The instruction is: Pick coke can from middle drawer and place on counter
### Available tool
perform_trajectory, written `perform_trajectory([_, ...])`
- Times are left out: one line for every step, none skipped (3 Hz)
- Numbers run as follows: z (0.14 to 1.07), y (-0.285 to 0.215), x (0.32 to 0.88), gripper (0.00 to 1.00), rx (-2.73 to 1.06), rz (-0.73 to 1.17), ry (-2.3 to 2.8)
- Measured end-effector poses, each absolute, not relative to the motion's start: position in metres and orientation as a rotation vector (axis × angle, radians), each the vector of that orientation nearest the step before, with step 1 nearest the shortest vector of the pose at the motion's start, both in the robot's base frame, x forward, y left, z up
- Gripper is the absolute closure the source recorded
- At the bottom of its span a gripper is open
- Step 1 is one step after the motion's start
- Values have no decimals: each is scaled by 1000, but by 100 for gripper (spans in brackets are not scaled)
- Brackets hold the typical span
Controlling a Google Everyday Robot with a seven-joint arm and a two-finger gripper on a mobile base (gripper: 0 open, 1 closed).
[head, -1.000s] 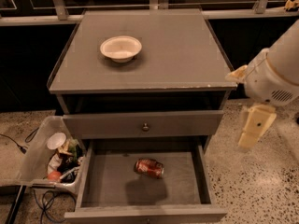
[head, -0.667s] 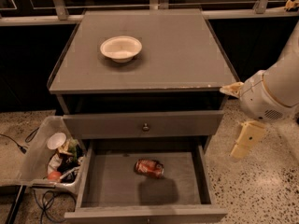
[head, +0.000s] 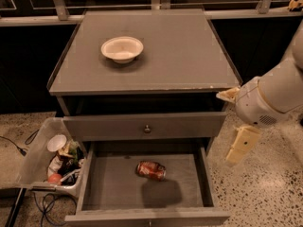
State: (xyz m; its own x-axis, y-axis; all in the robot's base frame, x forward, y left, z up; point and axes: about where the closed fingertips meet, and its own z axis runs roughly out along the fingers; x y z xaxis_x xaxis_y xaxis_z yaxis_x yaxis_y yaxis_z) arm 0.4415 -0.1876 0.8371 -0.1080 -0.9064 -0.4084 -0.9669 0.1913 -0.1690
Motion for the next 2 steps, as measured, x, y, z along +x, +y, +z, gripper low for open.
perform_trajectory([797, -171, 448, 0, -1759, 265, 2048])
perform_trajectory([758, -161, 453, 0, -1737, 322, 2048])
